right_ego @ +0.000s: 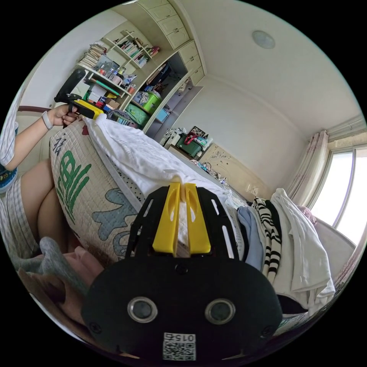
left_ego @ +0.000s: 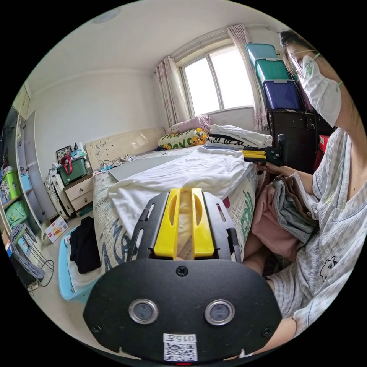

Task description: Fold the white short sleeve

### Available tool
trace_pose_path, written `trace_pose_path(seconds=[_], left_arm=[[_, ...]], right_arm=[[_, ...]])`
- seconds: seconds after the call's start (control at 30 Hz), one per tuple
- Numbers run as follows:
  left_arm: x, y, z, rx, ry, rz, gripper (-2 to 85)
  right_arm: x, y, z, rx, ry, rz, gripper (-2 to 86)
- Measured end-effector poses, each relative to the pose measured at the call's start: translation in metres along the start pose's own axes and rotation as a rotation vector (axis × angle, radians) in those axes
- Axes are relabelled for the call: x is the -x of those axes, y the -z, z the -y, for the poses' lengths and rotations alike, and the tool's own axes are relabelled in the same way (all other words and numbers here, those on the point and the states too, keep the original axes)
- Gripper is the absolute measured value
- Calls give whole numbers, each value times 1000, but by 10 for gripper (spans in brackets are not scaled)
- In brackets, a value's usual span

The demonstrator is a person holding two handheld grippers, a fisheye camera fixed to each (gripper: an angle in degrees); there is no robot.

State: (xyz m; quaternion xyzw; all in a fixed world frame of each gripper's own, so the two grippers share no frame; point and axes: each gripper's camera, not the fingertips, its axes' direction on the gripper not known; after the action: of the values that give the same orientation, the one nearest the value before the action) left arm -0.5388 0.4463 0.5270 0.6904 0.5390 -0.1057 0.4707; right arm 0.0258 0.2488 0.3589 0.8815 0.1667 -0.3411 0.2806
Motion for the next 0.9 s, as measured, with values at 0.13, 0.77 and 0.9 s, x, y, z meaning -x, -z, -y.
trace_pose_path(seconds=[0.13,0.77,0.9], left_arm=[[-2,-3,-1,-1,0,0,24],[-16,-35,-14,-3,-1,5,14],[-19,-45,-19,-3,-1,7,13]], right_arm=[[0,4,1,0,0,-1,22],[-12,39,15,3,2,-5,16],[-19,49,20,3,2,-5,15]])
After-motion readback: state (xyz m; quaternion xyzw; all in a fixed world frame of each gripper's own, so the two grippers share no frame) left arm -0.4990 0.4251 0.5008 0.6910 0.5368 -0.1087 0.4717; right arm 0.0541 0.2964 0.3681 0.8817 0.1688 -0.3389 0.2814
